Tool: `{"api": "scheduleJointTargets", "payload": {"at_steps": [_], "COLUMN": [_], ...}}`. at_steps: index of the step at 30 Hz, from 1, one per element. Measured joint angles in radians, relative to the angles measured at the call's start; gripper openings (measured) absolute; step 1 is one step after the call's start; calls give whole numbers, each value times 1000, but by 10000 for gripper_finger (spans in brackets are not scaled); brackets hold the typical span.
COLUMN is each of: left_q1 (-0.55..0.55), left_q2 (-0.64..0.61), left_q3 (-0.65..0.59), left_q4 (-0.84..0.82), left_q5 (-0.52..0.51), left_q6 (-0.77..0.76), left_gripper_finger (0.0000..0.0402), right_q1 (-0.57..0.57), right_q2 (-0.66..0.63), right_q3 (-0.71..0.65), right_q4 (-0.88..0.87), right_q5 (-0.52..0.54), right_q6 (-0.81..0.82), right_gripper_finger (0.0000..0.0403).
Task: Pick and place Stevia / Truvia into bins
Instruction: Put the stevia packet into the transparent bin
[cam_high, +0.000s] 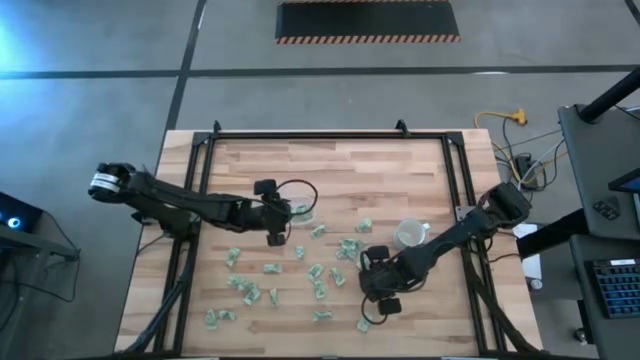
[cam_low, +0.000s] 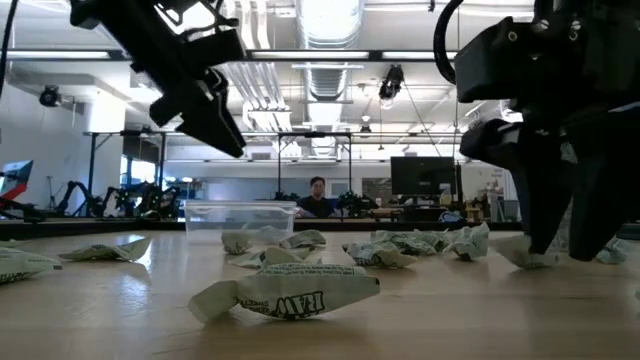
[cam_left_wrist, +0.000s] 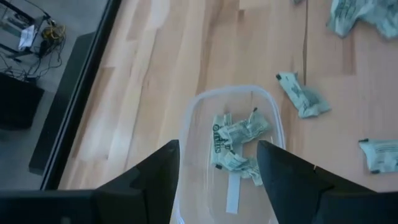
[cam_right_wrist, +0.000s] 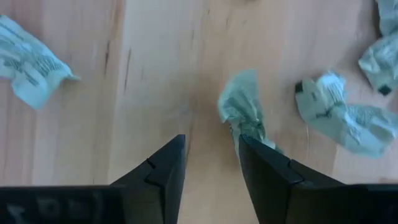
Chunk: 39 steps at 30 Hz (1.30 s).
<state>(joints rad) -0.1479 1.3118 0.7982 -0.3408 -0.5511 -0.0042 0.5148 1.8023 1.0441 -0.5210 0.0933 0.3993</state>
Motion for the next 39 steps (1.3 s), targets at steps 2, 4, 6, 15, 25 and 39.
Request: {"api": "scheduleJointTargets", "payload": {"at_steps": [2,4,6,15,25,39], "left_q1": [-2,-8,-15,-44,-59,-106], "left_q2": [-17,-34,-44,-50,-50,-52], "left_q3": [0,-2,-2,-3,-14,-1], "left_q4": [1,-12,-11,-30,-66,-64], "left_q5": [-1,3,10,25,28,29], "left_q6": [-17,-34,-42,-53,-120,-122], "left_gripper_finger": [198,198,198,199,199,199], "right_q1": [0,0,0,9,8,-11], "right_q2": [0,0,0,-16,-13,-13], "right_q3": [-13,-20,-21,16,-36,-72], "right_q4": [30,35,34,-5,53,67], "right_q5": [12,23,42,155,172,172], "right_q6": [-4,-5,-2,-30,-44,-56], "right_gripper_finger": [138,135,132,126,123,38]}}
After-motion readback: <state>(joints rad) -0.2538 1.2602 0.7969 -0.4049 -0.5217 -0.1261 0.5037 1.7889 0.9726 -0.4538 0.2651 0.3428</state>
